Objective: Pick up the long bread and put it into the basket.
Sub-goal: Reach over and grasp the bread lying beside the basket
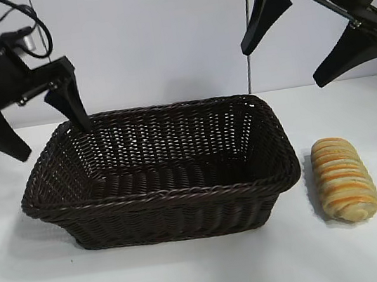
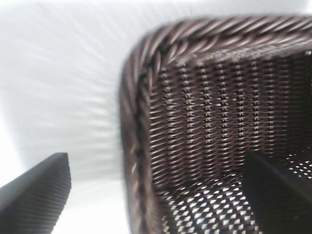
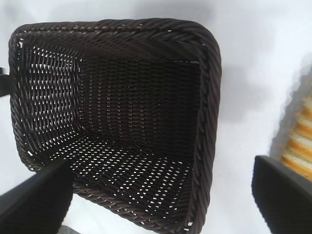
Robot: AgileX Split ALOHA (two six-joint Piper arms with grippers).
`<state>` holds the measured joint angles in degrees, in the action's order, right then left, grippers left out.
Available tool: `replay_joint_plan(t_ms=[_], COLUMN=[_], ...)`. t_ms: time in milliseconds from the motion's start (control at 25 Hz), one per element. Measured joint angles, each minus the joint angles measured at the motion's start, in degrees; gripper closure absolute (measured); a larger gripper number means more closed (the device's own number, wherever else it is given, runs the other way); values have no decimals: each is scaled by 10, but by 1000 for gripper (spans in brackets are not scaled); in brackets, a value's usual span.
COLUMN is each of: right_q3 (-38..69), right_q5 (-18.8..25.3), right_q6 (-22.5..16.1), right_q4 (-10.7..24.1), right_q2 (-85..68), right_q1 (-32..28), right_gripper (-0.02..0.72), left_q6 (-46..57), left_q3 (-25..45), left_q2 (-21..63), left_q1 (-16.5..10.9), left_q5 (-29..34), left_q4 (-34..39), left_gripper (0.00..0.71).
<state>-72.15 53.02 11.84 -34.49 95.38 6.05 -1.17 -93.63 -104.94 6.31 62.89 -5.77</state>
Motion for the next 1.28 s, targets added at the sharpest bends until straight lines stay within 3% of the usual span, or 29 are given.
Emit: replay_joint_plan(t_ms=[200, 360, 560, 760, 1040, 1280], right_q3=[0, 0, 0, 0, 0, 0], right_q5=[0, 0, 0, 0, 0, -1], right_q6=[0, 0, 0, 0, 1, 4], right_q4=[0, 0, 0, 0, 0, 0], right_q2=[0, 0, 0, 0, 0, 0], right_q1=[0, 0, 0, 0, 0, 0], right_gripper=[9, 9, 9, 9, 9, 9], left_q6=[4, 1, -25, -39, -43, -46], left_q3=[-47, -51, -51, -51, -52, -52], left_q2=[8, 8, 38, 139, 345, 509], left_q1=[-106, -184, -235, -241, -240, -179], left_q5=[40, 58, 72, 79, 92, 101], left_q4=[79, 90, 66, 58, 46, 44], left_gripper=[17, 17, 16, 16, 16, 16])
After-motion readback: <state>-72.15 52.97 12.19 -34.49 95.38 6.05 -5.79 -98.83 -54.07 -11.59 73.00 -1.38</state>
